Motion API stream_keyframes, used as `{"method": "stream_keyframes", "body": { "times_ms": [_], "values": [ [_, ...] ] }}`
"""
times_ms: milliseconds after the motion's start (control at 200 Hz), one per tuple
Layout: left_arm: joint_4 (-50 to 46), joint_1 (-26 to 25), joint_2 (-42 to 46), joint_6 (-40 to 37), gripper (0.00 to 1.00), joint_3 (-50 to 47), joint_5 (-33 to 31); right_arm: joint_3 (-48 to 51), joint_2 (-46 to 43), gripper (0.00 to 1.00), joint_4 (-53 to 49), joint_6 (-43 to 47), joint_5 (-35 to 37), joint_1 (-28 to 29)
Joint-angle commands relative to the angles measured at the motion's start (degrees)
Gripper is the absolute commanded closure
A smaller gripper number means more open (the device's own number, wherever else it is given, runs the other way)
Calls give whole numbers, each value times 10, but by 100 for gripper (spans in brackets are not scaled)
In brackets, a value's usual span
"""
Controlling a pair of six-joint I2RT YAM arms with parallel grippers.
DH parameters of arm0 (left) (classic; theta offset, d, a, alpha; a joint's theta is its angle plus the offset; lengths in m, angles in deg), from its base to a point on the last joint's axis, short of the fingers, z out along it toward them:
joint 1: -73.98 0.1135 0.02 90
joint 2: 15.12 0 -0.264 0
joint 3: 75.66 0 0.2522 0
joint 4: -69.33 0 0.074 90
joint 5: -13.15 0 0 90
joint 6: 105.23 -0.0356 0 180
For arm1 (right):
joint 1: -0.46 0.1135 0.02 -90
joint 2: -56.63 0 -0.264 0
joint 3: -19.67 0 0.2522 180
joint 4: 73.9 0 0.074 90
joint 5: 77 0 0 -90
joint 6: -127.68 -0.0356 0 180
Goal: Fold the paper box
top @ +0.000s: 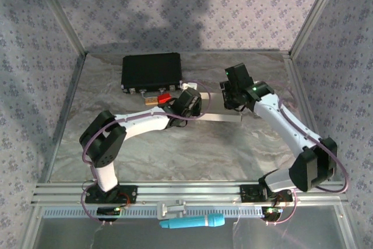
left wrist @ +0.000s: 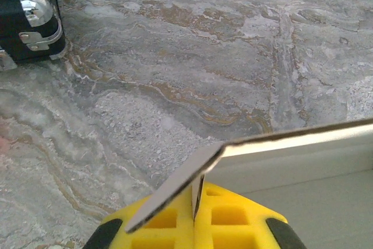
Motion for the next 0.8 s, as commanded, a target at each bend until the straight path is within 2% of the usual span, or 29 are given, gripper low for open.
{"method": "stream_keyframes", "body": {
  "times_ms": [0, 165, 325, 640, 720, 795],
  "values": [
    [-6, -11, 6, 7, 100, -14, -29, -16, 5, 43, -13, -46, 5, -5],
    [-7, -20, 0, 8, 100, -14, -40, -9, 22, 47, -1, -36, -18, -17],
    [-2, -22, 3, 8, 100, -18, -50, 12, 20, 58, 9, -38, -28, -25],
    [8, -25, 11, 1, 100, -28, -56, 41, 13, 89, 16, -28, -60, -32],
    [10, -25, 17, 2, 95, -33, -55, 68, 3, 96, 21, -28, -60, -33],
    [17, -26, 27, 7, 81, -42, -53, 94, -11, 100, 41, -26, -55, -33]
  ]
}}
